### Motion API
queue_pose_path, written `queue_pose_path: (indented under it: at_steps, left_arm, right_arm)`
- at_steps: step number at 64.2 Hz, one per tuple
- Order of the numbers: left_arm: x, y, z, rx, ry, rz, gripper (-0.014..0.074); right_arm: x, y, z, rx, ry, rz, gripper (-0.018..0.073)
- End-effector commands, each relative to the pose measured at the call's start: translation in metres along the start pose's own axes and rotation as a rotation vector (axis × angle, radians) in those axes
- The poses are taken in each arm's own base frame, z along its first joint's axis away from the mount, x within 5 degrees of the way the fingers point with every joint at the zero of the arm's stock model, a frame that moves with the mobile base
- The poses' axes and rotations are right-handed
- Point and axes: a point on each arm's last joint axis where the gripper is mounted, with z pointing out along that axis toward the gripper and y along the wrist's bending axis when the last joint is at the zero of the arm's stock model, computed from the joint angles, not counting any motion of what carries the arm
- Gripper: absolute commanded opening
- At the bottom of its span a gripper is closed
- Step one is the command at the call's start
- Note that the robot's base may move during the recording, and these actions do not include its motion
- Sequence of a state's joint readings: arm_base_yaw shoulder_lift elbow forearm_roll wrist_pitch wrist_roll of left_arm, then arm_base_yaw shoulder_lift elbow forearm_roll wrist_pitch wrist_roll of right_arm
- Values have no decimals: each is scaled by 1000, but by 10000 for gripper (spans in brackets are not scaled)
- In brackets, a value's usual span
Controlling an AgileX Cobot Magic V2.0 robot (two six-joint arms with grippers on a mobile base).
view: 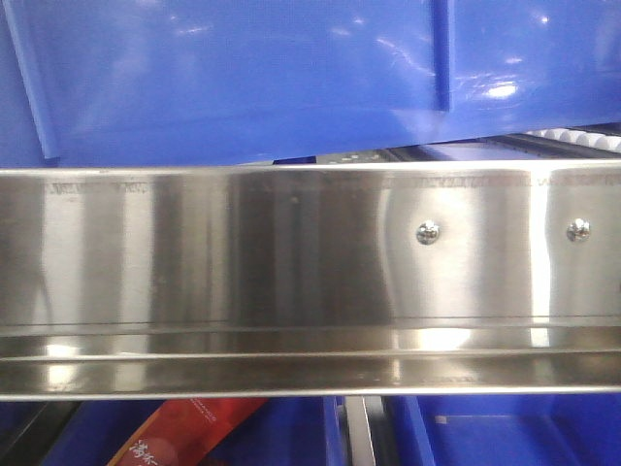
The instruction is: Move blue bin to conveyor side
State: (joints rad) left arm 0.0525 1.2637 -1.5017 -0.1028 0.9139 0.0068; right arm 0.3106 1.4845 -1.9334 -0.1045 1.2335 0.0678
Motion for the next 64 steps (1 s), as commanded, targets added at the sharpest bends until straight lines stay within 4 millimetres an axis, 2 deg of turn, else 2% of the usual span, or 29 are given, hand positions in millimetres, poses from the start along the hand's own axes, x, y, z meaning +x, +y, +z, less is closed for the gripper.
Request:
queue_pose_path:
  at_steps: [1, 14, 21, 27, 32, 39, 52, 64]
  left_arm:
    - [-7, -1, 8, 6, 12, -6, -18]
    - [-6, 0, 27, 6, 167, -6, -18]
    - [-8, 0, 36, 5, 180, -7, -18]
    - [-8, 1, 40, 5, 179, -8, -18]
    - [-8, 1, 42, 4, 183, -8, -18]
    - [-7, 1, 43, 4, 192, -9, -18]
    - [-6, 1, 42, 4, 206, -9, -18]
    - [-5, 1, 42, 4, 208, -9, -18]
  right_arm:
    - [-8, 0, 9, 21, -16, -7, -77]
    - [-16, 2, 26, 19, -4, -15, -77]
    - [-15, 3, 37, 18, 18, -20, -58]
    - [-15, 4, 45, 15, 36, -22, 52]
    - [-14, 7, 52, -11, 51, -32, 186]
    - [-14, 10, 60, -34, 70, -24, 300]
    - [-11, 11, 77, -30, 105, -24, 309]
    - [-10, 12, 84, -33, 122, -24, 309]
